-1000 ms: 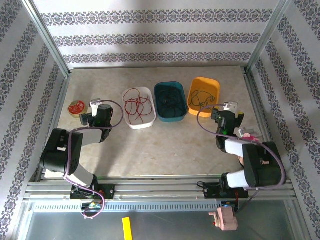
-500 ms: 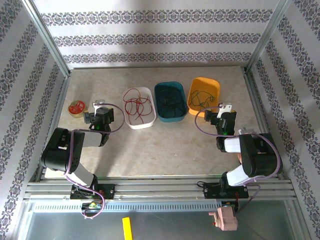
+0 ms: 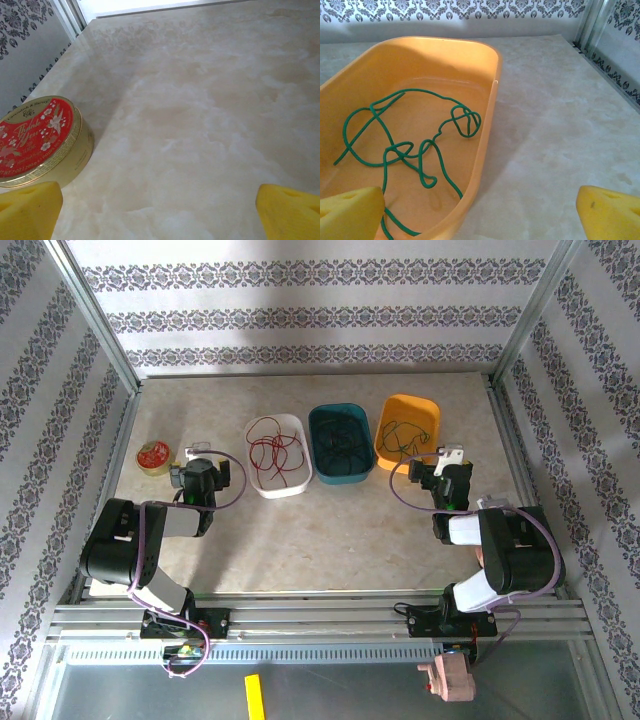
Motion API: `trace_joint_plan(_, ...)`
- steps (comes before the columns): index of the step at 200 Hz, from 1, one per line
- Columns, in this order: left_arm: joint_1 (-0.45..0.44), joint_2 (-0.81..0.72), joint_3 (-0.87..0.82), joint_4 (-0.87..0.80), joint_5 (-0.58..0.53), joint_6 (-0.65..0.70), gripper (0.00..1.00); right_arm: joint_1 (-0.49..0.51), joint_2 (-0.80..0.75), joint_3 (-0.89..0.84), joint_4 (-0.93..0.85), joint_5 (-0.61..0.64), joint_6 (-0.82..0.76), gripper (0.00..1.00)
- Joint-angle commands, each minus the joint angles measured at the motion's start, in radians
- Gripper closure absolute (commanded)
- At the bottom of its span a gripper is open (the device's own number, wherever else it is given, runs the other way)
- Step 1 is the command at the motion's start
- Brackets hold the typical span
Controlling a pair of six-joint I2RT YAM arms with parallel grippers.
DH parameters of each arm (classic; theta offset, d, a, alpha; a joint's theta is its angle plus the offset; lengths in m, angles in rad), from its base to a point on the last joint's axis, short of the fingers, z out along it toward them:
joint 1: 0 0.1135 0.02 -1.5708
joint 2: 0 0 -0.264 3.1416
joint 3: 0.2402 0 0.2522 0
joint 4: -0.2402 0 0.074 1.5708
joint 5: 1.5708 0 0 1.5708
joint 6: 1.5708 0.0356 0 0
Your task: Untangle the cables
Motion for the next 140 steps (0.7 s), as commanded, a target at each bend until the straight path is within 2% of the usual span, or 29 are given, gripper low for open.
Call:
trace_joint_plan(1, 0.017, -0.026, -0.009, 0.068, 0.022, 0.005, 0.01, -0.009, 0.006, -0.002, 0.040, -0.026, 0.001, 0.02)
trace_joint_plan(73, 0.016, -0.034, -0.045, 0.128, 0.031, 0.007, 0.01, -0.007, 0.007, -0.003, 0.031, -0.036, -0.005, 0.02)
trace_joint_plan(102, 0.063, -0.026, -0.030, 0.088, 0.165, -0.012, 0.01, -0.007, 0.007, -0.003, 0.030, -0.039, -0.004, 0.02)
trace_joint_plan(111, 0.066, -0.014, -0.062, 0.137, 0.194, -0.012, 0.01, -0.007, 0.007, -0.002, 0.030, -0.040, -0.005, 0.02)
trace_joint_plan(121, 0.064, 0.052, -0.111, 0.346, 0.170, 0.011, 0.01, -0.008, 0.007, -0.002, 0.028, -0.042, -0.007, 0.02)
trace_joint_plan(132, 0.058, -0.005, -0.084, 0.173, 0.171, -0.010, 0.01, -0.009, 0.007, -0.003, 0.028, -0.043, -0.006, 0.02)
trace_joint_plan(140, 0.060, 0.016, -0.085, 0.235, 0.155, -0.009, 0.01, -0.009, 0.006, -0.002, 0.028, -0.044, -0.007, 0.02)
